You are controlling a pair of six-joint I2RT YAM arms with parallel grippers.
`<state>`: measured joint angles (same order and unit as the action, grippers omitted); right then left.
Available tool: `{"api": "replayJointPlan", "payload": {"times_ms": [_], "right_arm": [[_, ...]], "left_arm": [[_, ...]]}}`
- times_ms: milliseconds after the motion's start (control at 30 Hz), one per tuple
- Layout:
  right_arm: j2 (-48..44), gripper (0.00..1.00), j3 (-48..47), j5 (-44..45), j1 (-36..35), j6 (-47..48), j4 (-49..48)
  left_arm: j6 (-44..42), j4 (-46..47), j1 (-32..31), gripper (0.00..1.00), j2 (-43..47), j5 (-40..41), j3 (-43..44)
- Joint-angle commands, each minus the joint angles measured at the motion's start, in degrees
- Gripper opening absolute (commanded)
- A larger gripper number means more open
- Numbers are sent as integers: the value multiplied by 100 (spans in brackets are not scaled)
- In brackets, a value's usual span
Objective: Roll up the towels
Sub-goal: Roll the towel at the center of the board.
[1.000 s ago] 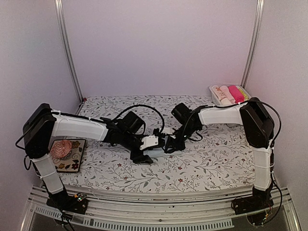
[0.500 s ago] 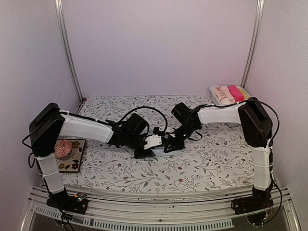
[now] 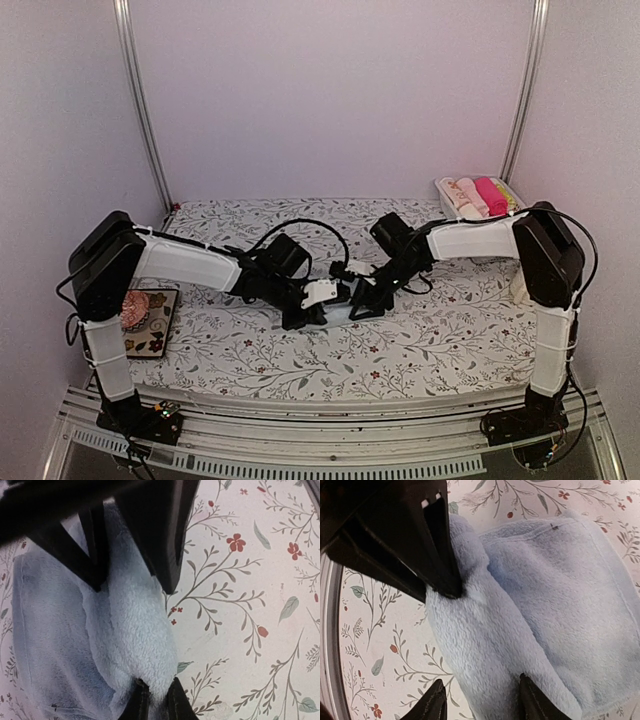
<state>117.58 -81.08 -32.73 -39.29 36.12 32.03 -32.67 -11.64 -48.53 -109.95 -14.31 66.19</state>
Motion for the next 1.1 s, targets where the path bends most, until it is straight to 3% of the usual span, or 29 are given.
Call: {"api": "replayJointPlan", "payload": {"times_ms": [0,200,333,533,733,1067], "right_arm": [[-729,54,665,384,228,308,-419],[-1243,59,1130,273,261,577,-804],[-1744,60,1870,210,235,810,-1551],[-2359,60,2837,967,-130,1343,-2860],[-2161,60,2970,1726,-486,1676,-3658],[-1304,60,2604,2600,-810,2121,-4283]], "left_arm": [[325,-743,500,0,-219,-727,146],[397,-1341,867,3,-791,-1391,739],[602,-1849,1091,5,-1271,-1884,1394],[804,-2574,1319,7,-1884,-2467,2196],[851,-3109,1527,13,-2250,-3069,2775],[1069,-3654,1771,14,-2776,-3528,3222]]}}
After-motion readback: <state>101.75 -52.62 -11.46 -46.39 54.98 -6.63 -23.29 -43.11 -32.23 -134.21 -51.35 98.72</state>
